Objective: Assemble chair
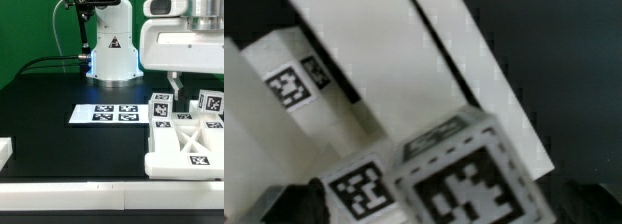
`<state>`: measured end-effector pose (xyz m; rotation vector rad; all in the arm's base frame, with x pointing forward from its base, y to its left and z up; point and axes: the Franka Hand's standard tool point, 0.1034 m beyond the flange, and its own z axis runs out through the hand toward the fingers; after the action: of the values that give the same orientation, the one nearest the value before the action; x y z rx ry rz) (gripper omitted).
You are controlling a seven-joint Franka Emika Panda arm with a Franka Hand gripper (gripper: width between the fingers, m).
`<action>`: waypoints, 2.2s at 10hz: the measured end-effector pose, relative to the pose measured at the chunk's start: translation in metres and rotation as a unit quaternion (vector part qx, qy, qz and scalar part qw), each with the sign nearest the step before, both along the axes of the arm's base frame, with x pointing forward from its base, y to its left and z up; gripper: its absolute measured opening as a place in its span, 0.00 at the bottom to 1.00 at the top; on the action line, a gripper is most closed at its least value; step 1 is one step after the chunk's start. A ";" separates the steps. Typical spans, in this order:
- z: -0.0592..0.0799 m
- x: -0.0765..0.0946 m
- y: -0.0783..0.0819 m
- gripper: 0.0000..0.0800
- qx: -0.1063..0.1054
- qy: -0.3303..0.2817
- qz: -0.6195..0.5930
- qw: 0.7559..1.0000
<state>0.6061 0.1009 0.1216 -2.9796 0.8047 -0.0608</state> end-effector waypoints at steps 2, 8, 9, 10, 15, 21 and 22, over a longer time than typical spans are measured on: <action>-0.003 -0.002 0.005 0.81 -0.011 0.000 0.077 0.997; -0.007 -0.003 0.005 0.70 -0.015 -0.002 0.133 0.991; -0.007 -0.003 0.005 0.49 -0.015 -0.001 0.125 0.992; -0.007 -0.003 0.004 0.49 -0.015 -0.001 0.123 0.992; -0.007 -0.003 0.005 0.33 -0.006 0.004 -0.039 0.999; -0.009 -0.002 0.006 0.33 0.013 0.009 -0.269 0.963; -0.009 -0.002 0.006 0.33 0.018 0.010 -0.315 0.949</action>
Offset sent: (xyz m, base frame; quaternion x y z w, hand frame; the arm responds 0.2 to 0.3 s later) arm 0.0010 0.0117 -0.0110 0.0210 -0.0134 -0.2056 0.9783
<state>0.6039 0.1071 0.1127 -2.5632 1.6958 -0.0392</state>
